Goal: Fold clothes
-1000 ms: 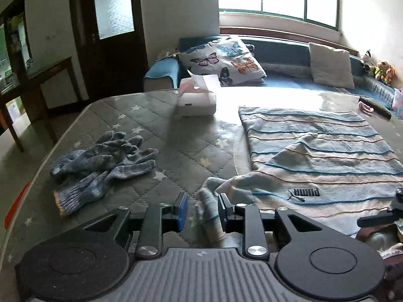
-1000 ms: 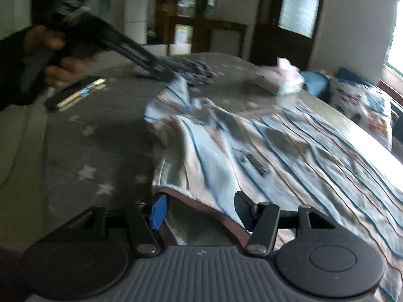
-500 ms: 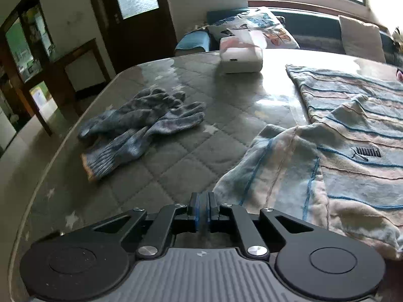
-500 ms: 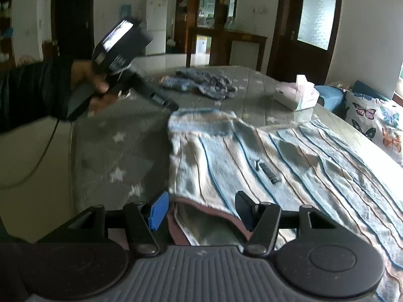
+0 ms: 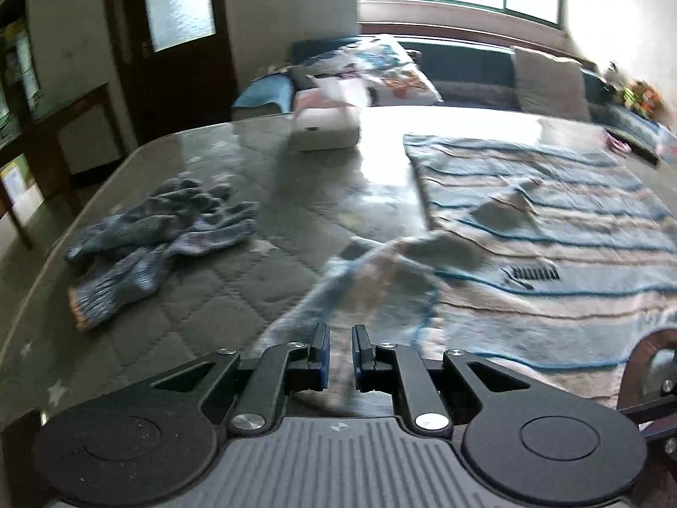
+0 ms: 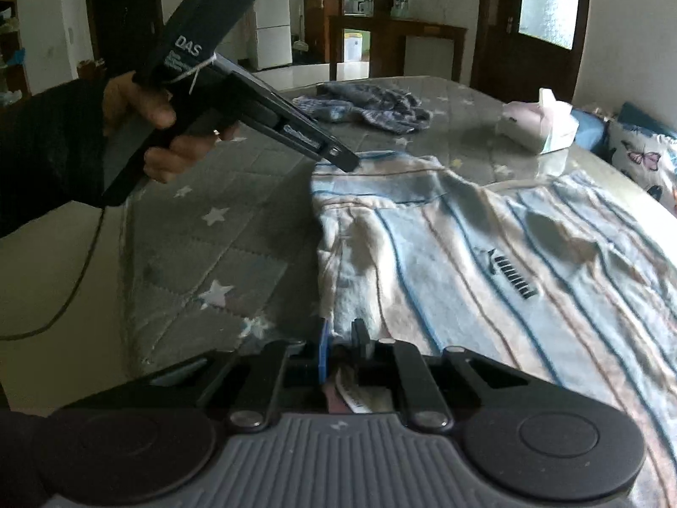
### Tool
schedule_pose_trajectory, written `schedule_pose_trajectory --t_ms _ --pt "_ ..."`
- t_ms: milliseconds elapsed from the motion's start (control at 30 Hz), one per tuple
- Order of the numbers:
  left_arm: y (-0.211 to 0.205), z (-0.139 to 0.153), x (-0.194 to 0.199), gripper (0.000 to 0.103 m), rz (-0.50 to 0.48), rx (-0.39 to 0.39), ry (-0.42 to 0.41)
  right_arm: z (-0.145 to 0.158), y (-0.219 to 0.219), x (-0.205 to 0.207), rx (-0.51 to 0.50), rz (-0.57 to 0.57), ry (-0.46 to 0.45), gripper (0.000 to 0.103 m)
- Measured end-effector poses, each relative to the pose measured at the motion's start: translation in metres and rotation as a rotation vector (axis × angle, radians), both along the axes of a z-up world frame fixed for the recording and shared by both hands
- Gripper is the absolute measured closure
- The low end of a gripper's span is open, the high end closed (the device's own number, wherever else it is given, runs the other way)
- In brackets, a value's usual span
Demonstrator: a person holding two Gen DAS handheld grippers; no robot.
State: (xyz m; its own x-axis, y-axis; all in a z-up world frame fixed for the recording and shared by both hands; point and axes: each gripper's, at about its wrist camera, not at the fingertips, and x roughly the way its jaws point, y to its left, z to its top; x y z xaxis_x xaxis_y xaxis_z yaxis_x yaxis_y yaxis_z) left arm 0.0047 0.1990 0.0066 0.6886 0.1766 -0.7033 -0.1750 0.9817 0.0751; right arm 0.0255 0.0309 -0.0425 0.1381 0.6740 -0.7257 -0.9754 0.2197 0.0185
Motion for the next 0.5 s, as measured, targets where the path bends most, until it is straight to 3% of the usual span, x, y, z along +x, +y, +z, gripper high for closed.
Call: schedule_pose_trajectory --t_ms 133,267,367,500 --pt "-0.012 -0.011 -0.004 0.089 -0.048 0.095 0.026 0.0 -0.005 -0.007 0.008 0.055 -0.004 0.093" --pt "-0.023 -0.014 -0.018 0.089 -0.063 0.228 0.054 0.007 -0.013 -0.009 0.038 0.066 0.023 0.08" --pt "-0.022 -0.014 -0.029 0.089 -0.067 0.247 0.072 0.018 -0.024 -0.007 0.077 0.053 0.023 0.075" --pt "-0.018 -0.013 -0.042 0.089 -0.04 0.218 0.08 0.024 -0.04 0.009 0.082 -0.068 -0.031 0.075"
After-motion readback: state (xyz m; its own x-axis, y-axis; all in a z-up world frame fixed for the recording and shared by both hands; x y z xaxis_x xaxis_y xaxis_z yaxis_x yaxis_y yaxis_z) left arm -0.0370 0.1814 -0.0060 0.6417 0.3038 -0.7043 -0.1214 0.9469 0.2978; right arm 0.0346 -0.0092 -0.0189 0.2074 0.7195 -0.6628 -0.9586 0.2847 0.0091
